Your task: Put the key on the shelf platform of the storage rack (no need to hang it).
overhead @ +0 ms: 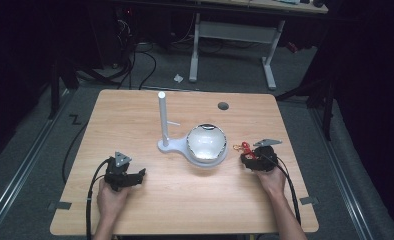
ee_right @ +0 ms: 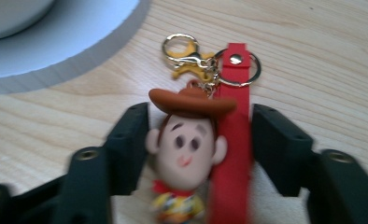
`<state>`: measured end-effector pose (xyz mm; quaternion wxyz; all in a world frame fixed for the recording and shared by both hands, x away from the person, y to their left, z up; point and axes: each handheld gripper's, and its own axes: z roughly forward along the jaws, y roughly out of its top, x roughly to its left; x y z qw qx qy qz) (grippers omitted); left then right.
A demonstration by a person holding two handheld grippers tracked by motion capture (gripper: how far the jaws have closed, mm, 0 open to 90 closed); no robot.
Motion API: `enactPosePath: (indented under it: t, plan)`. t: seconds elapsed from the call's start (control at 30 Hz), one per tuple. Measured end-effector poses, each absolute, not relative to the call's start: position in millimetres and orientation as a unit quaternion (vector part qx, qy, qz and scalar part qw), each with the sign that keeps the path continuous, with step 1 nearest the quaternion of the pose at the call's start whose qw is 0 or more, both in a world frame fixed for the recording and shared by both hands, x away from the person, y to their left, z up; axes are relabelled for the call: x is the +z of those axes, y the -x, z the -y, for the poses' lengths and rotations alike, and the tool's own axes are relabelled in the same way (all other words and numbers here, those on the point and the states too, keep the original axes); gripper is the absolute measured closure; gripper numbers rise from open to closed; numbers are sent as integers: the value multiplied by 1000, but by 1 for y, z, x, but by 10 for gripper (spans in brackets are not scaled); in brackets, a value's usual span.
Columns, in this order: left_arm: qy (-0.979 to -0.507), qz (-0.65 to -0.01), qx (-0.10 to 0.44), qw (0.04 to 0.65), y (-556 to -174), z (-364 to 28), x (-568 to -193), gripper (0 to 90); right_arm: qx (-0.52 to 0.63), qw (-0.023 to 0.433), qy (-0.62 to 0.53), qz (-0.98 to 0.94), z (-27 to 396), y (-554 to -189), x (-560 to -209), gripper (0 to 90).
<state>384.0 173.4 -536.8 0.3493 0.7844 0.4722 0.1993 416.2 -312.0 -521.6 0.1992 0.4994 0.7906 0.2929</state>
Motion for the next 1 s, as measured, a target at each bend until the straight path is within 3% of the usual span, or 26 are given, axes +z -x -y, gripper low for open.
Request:
enactPosePath:
  t: [0.13,0.57,1.0]
  plan:
    - [-784,-472,199,349,-384,-173,-537,213,301,205,-494,-790,313,-414,-521,506]
    - [-784,-472,199,349,-384,-174,-537,213,312,207,-489,-788,316,-410,-514,521]
    - [-784,-472,199,349,-384,-174,-537,213,356,220,-488,-766,332,-394,-483,555]
